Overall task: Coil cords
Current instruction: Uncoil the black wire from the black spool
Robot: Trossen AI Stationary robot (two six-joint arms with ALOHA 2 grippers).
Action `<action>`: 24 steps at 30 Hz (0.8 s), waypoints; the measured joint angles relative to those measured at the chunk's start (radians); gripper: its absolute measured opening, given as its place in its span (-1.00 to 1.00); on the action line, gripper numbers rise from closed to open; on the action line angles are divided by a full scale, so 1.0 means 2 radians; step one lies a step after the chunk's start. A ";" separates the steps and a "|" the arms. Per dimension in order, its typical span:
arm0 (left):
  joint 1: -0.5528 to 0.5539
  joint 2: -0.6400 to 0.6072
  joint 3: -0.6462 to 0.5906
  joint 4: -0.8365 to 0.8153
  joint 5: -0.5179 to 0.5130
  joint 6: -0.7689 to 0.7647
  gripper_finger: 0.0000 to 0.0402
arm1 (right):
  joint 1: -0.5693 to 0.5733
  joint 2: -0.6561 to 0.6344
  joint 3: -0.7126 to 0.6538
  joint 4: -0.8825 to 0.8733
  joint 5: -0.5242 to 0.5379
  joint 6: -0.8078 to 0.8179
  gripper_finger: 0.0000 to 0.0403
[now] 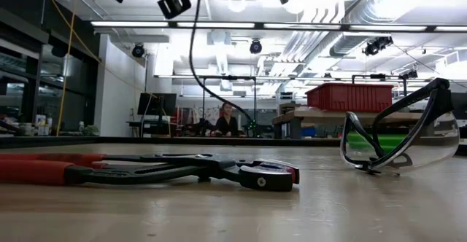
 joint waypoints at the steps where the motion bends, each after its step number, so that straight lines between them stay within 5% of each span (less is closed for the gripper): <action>1: 0.000 0.000 0.000 0.020 -0.002 -0.018 -0.94 | -0.003 0.002 0.010 -0.024 0.000 -0.012 0.01; 9: 0.018 -0.001 0.000 0.222 -0.075 -0.186 -0.94 | -0.034 0.003 0.028 -0.052 -0.048 -0.048 -0.01; 14: 0.029 -0.001 0.000 0.242 -0.115 -0.236 -0.94 | -0.053 0.012 0.028 0.007 -0.092 -0.030 -0.01; 24: 0.029 -0.001 0.000 0.273 -0.172 -0.266 -0.94 | -0.068 0.033 0.028 0.091 -0.090 0.014 -0.01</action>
